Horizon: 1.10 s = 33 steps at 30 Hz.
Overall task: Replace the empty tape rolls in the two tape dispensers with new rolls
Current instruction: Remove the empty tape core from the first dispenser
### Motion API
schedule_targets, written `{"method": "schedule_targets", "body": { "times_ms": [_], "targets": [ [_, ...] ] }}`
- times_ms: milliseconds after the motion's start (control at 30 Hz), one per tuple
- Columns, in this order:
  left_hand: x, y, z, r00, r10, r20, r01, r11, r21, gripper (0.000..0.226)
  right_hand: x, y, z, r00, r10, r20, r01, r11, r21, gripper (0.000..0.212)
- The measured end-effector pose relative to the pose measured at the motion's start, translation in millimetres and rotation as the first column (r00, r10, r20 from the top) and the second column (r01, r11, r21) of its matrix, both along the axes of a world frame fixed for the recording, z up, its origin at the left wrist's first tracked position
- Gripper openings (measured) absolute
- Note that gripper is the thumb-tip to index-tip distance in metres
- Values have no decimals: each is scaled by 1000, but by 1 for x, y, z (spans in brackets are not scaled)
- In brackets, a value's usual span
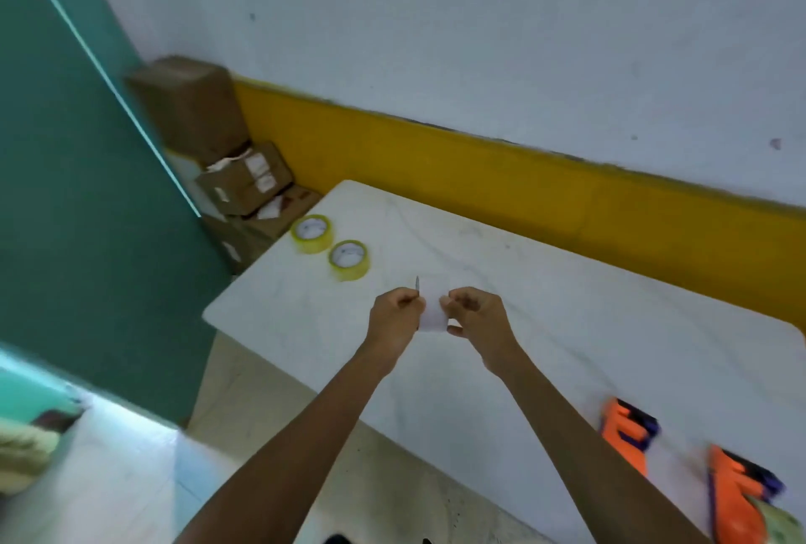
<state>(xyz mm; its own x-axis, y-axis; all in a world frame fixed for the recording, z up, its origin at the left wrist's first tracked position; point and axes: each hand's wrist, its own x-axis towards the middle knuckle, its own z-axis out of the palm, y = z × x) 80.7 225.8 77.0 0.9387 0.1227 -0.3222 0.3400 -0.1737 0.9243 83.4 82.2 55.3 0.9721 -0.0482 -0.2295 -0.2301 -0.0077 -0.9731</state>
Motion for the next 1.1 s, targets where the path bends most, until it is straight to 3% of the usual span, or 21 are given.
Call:
{"method": "schedule_targets", "body": {
  "times_ms": [233, 433, 1100],
  "targets": [
    [24, 145, 23, 995, 64, 71, -70, 994, 88, 11, 37, 146, 21, 991, 115, 61, -118, 992, 48, 10],
    [40, 205, 26, 994, 69, 83, -76, 994, 81, 11, 54, 204, 27, 985, 153, 79, -153, 988, -1, 12],
    [220, 140, -42, 974, -222, -53, 227, 967, 116, 7, 191, 138, -21, 991, -99, -86, 98, 995, -18, 18]
  ]
}}
